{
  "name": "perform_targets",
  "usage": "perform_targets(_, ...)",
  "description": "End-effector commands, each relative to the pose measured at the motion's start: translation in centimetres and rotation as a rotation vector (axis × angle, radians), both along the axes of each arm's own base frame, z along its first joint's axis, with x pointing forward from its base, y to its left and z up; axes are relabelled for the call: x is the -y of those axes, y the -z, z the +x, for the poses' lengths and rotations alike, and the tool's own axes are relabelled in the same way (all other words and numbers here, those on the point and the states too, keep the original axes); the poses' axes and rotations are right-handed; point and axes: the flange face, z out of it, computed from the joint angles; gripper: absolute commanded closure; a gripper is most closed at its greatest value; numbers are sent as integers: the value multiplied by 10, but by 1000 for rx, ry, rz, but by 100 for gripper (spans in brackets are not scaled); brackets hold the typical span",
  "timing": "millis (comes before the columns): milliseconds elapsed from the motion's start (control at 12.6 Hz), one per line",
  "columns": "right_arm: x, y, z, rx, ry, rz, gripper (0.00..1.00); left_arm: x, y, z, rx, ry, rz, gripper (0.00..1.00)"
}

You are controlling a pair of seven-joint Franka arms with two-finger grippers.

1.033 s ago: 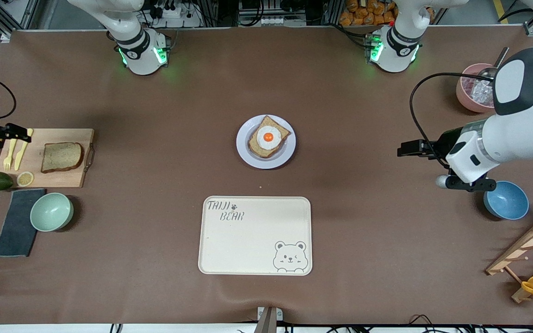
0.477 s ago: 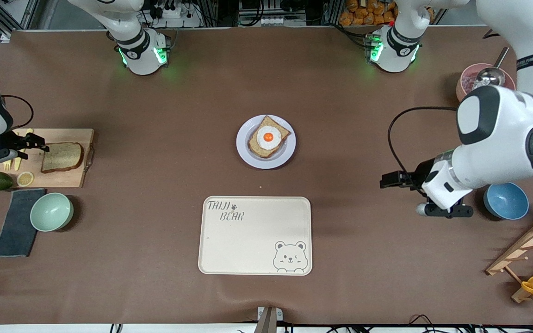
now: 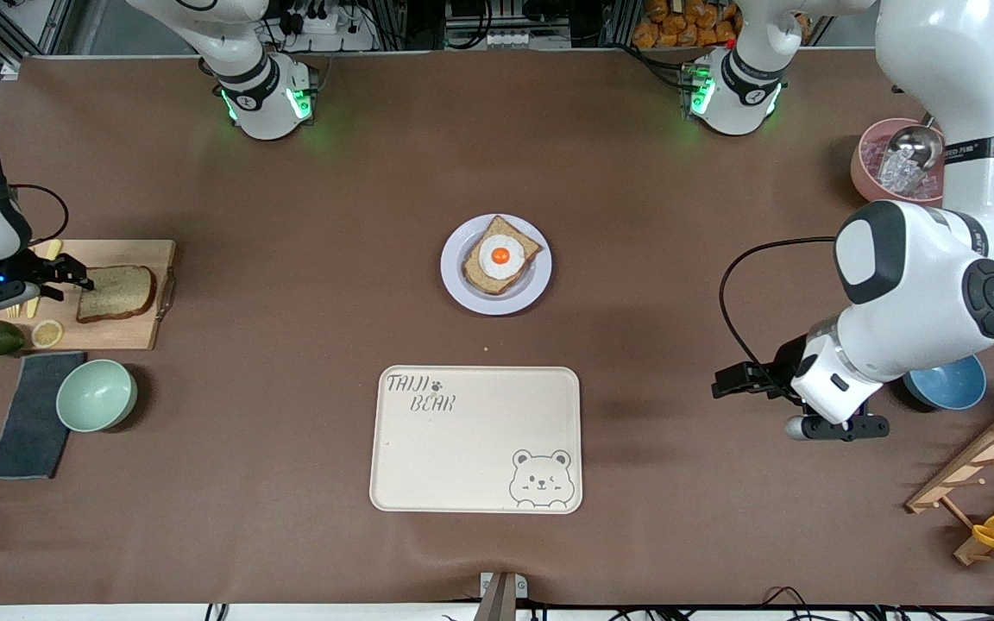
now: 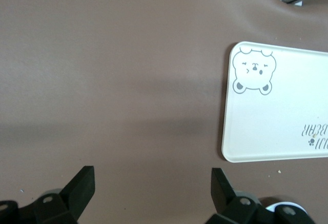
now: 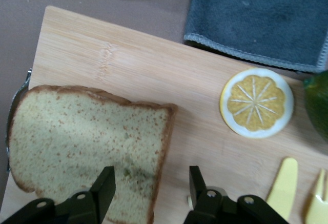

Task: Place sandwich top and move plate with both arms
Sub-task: 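Grasp the bread slice on the cutting board with the right gripper, then lift the bread slice off the cutting board with the right gripper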

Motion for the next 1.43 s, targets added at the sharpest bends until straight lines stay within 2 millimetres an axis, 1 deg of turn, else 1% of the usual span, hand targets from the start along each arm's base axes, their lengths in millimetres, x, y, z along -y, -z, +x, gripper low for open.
perform_targets(0, 4, 26, 0, 50, -36, 24, 43, -1, -11, 2, 21, -1, -10, 0)
perform_targets(79, 5, 30, -1, 60, -56, 22, 55, -5, -14, 0, 15, -1, -5, 0)
perform_targets(159, 4, 33, -1, 63, -49, 27, 72, -9, -21, -1, 19, -7, -6, 0)
perform_targets(238, 4, 32, -1, 63, -47, 31, 91, -17, -29, -3, 13, -21, -7, 0)
perform_targets(318, 3, 32, -1, 61, -44, 38, 100, -21, -34, -8, -20, -19, -7, 0)
perform_targets(397, 2, 31, 0, 63, -42, 37, 100, -22, -40, -16, -59, -6, -4, 0)
perform_targets(477, 2, 28, 5, 69, -41, 32, 100, -21, -42, -23, -102, 18, 16, 0)
perform_targets(636, 1, 15, 18, 82, -57, 57, 100, -21, -51, -42, -176, 82, 131, 0)
perform_targets(794, -5, -2, 34, 73, -58, 112, 100, -29, -60, -62, -285, 103, 155, 0)
perform_targets(953, -18, -25, 53, 30, -30, 135, 100, -46, -71, -77, -364, 98, 159, 0)
perform_targets(1112, -32, -61, 73, -54, 22, 138, 100, -61, -82, -87, -401, 98, 170, 0)
perform_targets(1192, -45, -84, 83, -121, 50, 149, 100, -63, -84, -92, -420, 108, 197, 0)
perform_targets(1350, -71, -115, 97, -227, 113, 162, 100, -66, -89, -106, -494, 109, 234, 0)
